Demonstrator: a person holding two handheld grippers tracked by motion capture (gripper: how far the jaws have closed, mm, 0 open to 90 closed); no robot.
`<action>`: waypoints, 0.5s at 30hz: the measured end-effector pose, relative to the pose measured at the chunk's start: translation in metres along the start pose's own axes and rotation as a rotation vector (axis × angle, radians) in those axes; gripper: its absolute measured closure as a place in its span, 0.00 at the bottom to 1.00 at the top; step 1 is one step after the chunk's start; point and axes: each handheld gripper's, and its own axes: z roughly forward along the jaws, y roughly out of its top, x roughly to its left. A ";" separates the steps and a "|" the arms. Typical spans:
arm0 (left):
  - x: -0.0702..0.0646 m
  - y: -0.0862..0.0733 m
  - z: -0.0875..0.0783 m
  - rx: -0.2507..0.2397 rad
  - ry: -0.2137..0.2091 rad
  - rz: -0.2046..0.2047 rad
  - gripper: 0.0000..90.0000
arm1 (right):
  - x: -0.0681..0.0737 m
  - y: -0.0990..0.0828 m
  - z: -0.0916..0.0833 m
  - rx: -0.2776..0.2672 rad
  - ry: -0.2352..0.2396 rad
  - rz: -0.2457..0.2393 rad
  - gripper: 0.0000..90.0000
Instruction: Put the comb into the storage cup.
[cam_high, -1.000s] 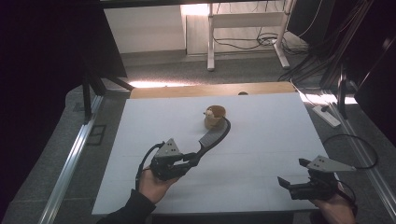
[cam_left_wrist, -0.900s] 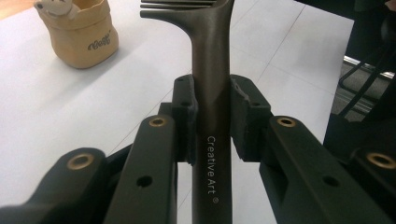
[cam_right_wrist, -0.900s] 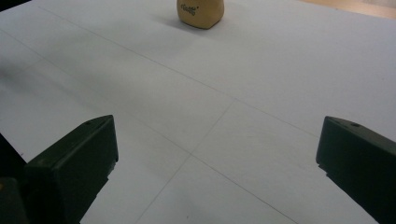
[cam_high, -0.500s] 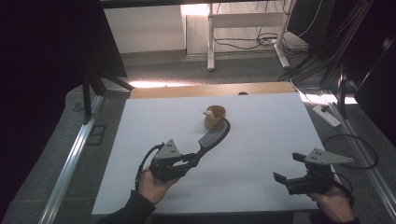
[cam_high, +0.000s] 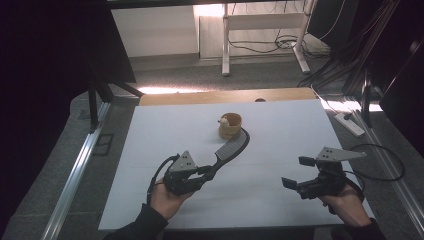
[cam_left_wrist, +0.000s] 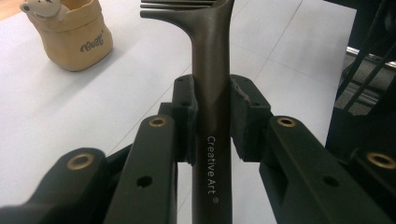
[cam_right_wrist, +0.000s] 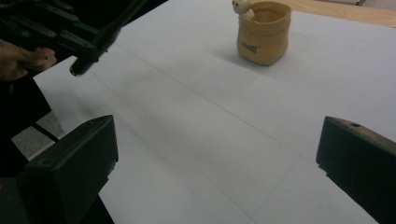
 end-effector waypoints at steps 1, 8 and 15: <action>0.000 0.000 0.000 0.001 -0.001 0.001 0.80 | 0.001 0.002 0.001 -0.001 0.005 -0.001 0.00; -0.001 0.000 0.002 0.006 -0.003 0.006 0.80 | 0.003 0.015 0.011 0.001 0.033 0.033 0.00; -0.001 0.000 0.002 0.010 -0.004 0.008 0.80 | 0.004 0.026 0.021 0.021 0.066 0.058 0.00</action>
